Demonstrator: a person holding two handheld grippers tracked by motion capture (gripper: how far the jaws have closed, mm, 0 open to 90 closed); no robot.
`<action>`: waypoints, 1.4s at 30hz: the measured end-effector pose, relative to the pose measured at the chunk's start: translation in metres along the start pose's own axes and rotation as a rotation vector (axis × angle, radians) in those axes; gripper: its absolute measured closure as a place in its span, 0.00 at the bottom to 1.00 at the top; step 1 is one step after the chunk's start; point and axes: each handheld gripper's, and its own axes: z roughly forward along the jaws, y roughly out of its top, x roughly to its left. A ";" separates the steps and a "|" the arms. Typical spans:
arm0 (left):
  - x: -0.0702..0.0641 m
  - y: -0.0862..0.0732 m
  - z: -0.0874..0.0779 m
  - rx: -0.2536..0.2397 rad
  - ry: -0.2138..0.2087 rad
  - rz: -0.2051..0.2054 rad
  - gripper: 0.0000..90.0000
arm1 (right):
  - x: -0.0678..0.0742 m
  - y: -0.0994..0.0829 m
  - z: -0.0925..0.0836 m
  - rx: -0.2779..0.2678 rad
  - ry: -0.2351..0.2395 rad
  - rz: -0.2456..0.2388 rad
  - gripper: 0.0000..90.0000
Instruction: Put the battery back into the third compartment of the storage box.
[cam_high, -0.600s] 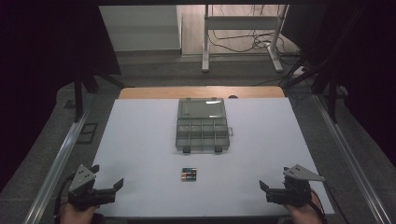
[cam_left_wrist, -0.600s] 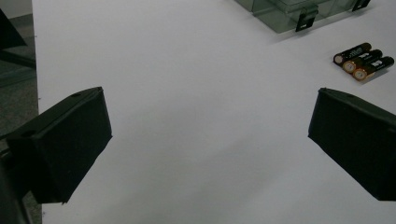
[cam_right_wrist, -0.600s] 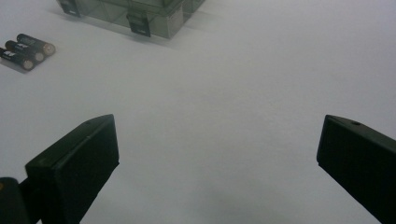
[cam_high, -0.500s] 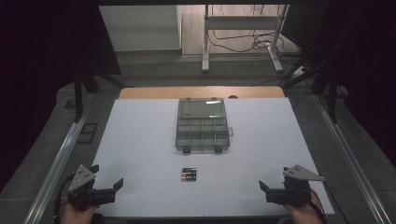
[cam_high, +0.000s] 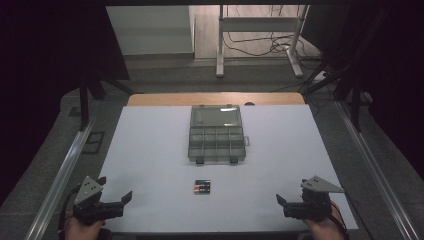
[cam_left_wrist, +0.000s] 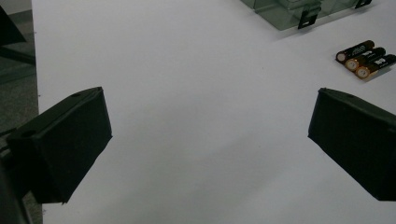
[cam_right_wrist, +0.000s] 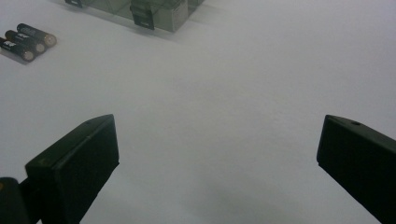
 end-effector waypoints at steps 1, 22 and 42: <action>0.000 0.000 0.000 0.002 0.000 -0.001 0.00 | 0.000 0.000 0.000 0.002 0.001 -0.002 0.00; 0.001 0.000 0.001 0.006 -0.006 -0.011 0.00 | 0.008 0.016 0.010 0.038 0.029 -0.063 0.00; 0.002 0.000 0.001 0.008 -0.009 -0.012 0.00 | 0.022 0.059 0.032 0.066 0.135 -0.125 0.00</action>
